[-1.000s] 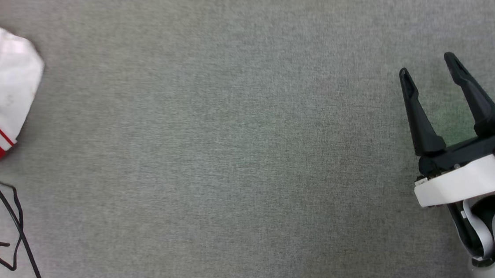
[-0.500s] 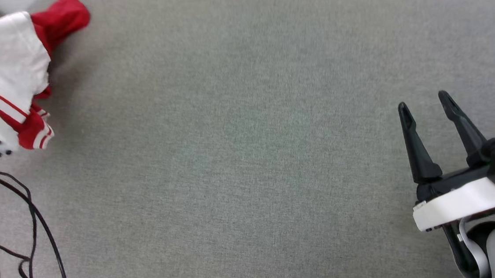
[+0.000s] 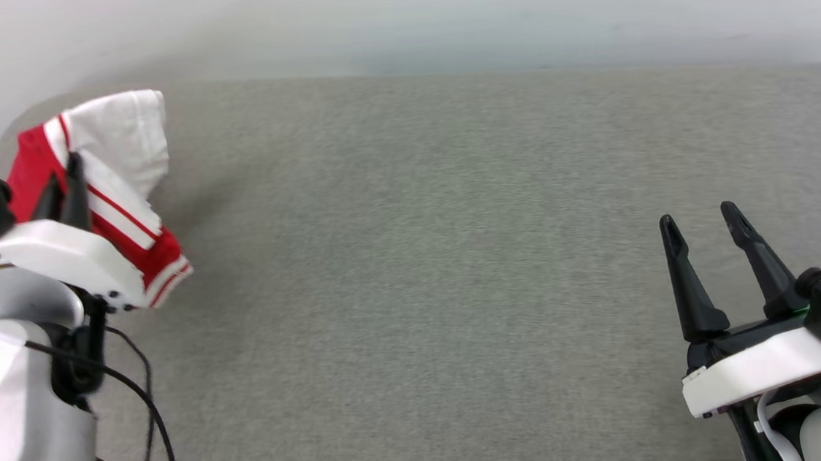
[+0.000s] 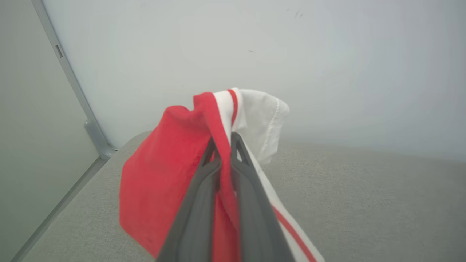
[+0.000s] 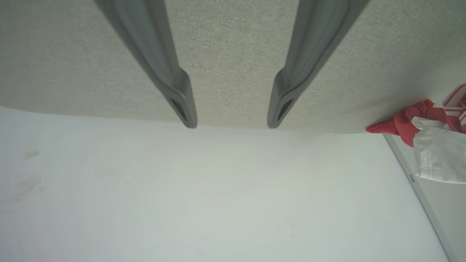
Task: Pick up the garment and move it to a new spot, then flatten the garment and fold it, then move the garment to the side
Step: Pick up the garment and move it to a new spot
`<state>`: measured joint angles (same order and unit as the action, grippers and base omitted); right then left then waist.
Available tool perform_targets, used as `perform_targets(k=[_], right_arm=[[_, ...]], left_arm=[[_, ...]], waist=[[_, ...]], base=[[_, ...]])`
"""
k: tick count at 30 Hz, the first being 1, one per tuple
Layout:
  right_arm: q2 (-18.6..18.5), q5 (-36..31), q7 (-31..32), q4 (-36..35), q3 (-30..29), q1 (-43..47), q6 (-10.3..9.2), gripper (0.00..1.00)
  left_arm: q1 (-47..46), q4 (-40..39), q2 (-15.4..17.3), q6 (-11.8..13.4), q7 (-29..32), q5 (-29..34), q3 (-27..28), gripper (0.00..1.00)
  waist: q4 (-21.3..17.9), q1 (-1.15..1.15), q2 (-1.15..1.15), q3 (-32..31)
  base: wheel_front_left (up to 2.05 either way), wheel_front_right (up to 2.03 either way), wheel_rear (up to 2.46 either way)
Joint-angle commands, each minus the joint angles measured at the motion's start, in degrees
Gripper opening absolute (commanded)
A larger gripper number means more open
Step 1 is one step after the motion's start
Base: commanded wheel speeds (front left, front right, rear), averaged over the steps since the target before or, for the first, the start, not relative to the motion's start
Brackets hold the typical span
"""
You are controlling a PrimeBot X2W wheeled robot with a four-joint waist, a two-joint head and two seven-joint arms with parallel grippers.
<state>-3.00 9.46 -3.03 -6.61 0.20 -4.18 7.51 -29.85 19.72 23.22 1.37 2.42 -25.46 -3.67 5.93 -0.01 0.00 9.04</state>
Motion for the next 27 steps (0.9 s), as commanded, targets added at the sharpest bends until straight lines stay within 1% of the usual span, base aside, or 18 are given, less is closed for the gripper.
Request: perform_targets(k=[1, 5, 10, 13, 17, 22, 24, 27], right_arm=[[0.18, 0.74, -0.37, 0.34, 0.18, 0.76, -0.04, 1.0], [0.17, 1.34, -0.79, 0.94, 0.25, 1.26, -0.04, 1.0], [0.17, 2.03, -1.18, 1.66, 0.47, 1.75, -0.04, 1.0], [0.18, 2.19, -1.32, 1.82, 0.46, 1.69, -0.04, 1.0], [0.18, 2.53, -1.48, 1.67, 0.62, 1.41, -0.04, 1.0], [0.17, 3.19, -1.86, 1.47, 0.82, 0.59, -0.04, 1.0], [0.18, 3.35, -2.03, 1.38, 0.89, 0.26, -0.04, 1.0], [0.17, 3.75, -2.71, 1.62, 0.94, -0.56, -0.04, 1.0]], left_arm=[[1.62, -1.49, -0.68, 0.12, 0.52, -0.57, -0.38, 0.0], [5.31, -6.78, -2.28, 0.57, 2.2, -1.42, -1.56, 0.0], [9.1, -12.88, -4.64, 0.17, 5.48, -0.73, -6.23, 0.0], [10.01, -15.52, -6.36, -1.12, 7.67, -0.38, -10.14, 0.0], [9.38, -17.02, -8.77, -3.63, 10.06, 0.02, -15.78, 0.0], [7.57, -16.73, -12.28, -6.5, 12.33, 0.94, -23.75, 0.0], [7.17, -16.02, -13.54, -7.21, 13.34, 0.99, -26.98, 0.0], [6.86, -14.53, -14.3, -8.04, 14.29, 1.41, -31.61, 0.0]], waist=[[-2.9, 0.01, 0.0, -1.53], [-6.52, 0.01, 0.0, -2.3], [-10.94, 0.01, 0.0, -2.5], [-13.17, 0.01, 0.0, -2.16], [-15.49, 0.01, 0.0, -1.1], [-17.11, 0.01, 0.0, 1.24], [-17.46, 0.01, 0.0, 2.52], [-17.65, 0.01, 0.0, 4.33]], base=[[0.0, 0.0, 0.0], [0.0, 0.0, 0.0], [0.0, 0.0, 0.0], [0.0, 0.0, 0.0], [0.0, 0.0, 0.0], [0.0, 0.0, 0.0], [0.0, 0.0, 0.0], [0.0, 0.0, 0.0]])
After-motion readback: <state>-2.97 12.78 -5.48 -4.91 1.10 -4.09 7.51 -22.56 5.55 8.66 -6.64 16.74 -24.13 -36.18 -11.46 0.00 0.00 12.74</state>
